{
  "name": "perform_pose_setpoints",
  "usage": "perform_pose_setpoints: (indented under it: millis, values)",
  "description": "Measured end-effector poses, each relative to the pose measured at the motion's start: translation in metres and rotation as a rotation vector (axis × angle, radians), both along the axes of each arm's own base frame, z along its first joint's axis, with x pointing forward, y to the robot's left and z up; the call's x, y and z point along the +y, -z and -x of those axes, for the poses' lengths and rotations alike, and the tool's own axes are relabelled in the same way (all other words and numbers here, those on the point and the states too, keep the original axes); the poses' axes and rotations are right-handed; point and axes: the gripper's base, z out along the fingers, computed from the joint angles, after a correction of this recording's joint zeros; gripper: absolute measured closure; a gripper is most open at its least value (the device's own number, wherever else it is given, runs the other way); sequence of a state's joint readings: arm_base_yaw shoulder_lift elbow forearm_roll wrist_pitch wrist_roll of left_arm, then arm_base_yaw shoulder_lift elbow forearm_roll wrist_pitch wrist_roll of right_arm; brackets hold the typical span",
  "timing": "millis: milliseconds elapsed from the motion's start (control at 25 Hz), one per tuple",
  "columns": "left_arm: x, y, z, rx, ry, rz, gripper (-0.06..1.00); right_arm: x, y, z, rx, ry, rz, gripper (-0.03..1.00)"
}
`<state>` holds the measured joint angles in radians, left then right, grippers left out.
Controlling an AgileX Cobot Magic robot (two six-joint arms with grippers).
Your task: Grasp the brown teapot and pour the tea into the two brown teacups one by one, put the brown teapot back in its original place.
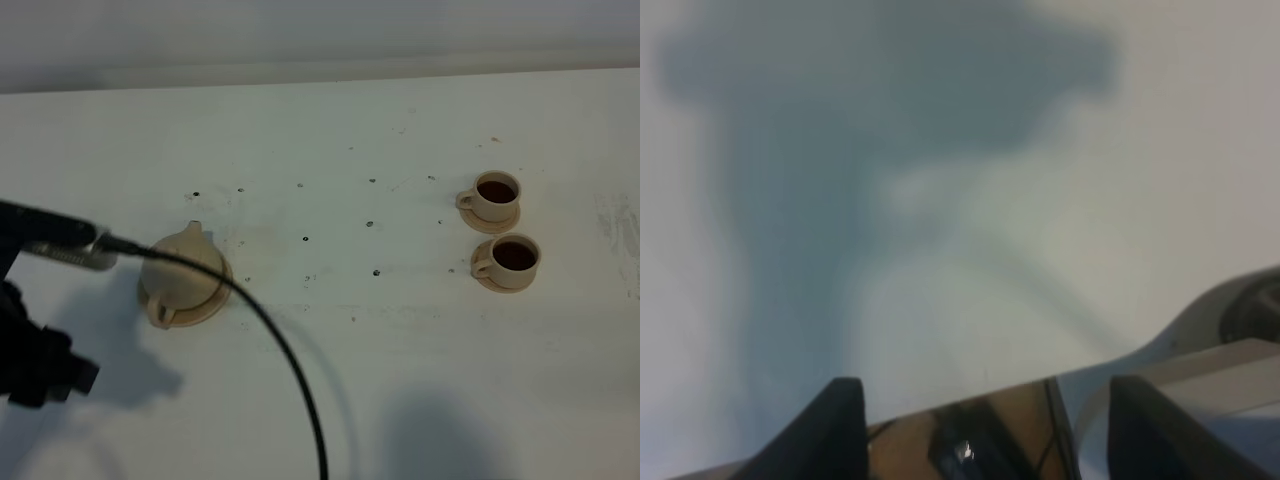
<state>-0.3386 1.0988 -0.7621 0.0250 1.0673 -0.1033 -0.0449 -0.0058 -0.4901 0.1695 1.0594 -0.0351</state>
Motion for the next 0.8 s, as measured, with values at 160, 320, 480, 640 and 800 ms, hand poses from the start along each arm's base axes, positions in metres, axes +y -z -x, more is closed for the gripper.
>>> perform_pose_setpoints:
  millis: [160, 320, 480, 640, 800]
  values:
    - [0.011, 0.009, 0.031, -0.066, 0.001, 0.025, 0.42, 0.0, 0.0, 0.0, 0.0, 0.0, 0.0, 0.43]
    - [0.02, 0.017, 0.057, -0.129, 0.001, 0.047, 0.42, 0.0, 0.0, 0.0, 0.0, 0.0, 0.0, 0.43]
    - [0.027, 0.015, 0.076, -0.19, 0.001, 0.068, 0.42, 0.0, 0.0, 0.0, 0.0, 0.0, 0.0, 0.43]
    - [0.033, 0.005, 0.092, -0.311, -0.005, 0.11, 0.42, 0.0, 0.0, 0.0, 0.0, 0.0, 0.0, 0.43]
    - [0.044, -0.004, 0.111, -0.46, -0.087, 0.14, 0.42, 0.0, 0.0, 0.0, 0.0, 0.0, 0.0, 0.43]
